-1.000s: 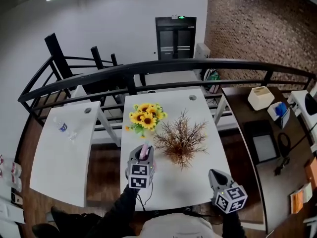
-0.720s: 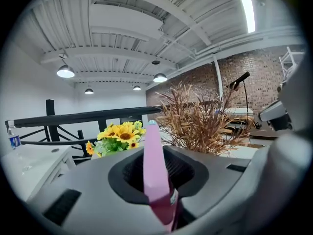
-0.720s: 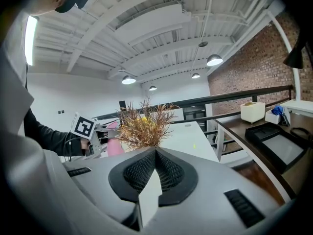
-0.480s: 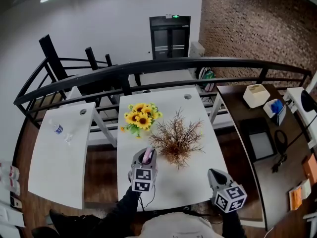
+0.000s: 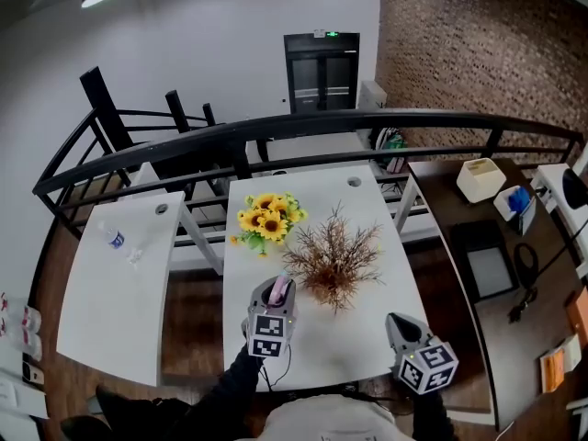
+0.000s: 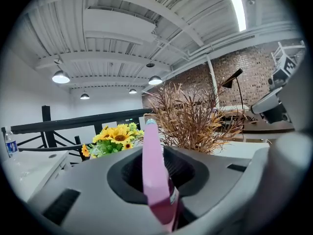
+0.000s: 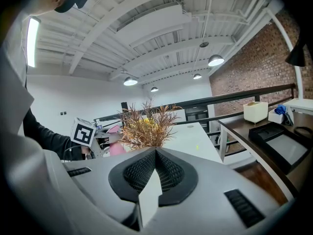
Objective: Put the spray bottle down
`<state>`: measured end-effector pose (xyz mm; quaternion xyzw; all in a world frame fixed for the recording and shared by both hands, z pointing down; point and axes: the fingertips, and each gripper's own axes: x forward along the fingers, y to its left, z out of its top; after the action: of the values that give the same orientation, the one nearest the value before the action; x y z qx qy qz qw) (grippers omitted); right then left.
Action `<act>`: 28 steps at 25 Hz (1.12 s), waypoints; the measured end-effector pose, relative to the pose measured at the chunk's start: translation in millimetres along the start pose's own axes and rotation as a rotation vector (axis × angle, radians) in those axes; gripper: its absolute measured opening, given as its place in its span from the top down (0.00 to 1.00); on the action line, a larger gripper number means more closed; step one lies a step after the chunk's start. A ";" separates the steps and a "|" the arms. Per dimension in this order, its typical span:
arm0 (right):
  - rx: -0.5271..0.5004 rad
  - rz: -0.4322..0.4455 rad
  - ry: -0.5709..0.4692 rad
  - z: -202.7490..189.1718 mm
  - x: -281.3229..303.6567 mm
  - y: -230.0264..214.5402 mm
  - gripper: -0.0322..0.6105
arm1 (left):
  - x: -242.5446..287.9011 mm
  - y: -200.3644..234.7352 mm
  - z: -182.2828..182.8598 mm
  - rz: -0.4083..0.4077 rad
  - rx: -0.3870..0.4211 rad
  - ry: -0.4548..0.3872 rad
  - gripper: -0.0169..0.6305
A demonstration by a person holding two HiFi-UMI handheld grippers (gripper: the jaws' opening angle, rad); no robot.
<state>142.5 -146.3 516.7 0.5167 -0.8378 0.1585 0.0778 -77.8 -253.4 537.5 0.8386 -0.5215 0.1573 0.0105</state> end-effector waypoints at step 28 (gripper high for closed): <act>0.053 0.069 -0.110 21.0 -4.0 15.3 0.98 | -111.9 3.4 -30.8 0.117 -0.254 -0.030 0.80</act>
<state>131.3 -143.8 493.0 0.4971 -0.8537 0.1546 0.0122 -134.1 -151.8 535.5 0.8010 -0.5852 0.0780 0.0999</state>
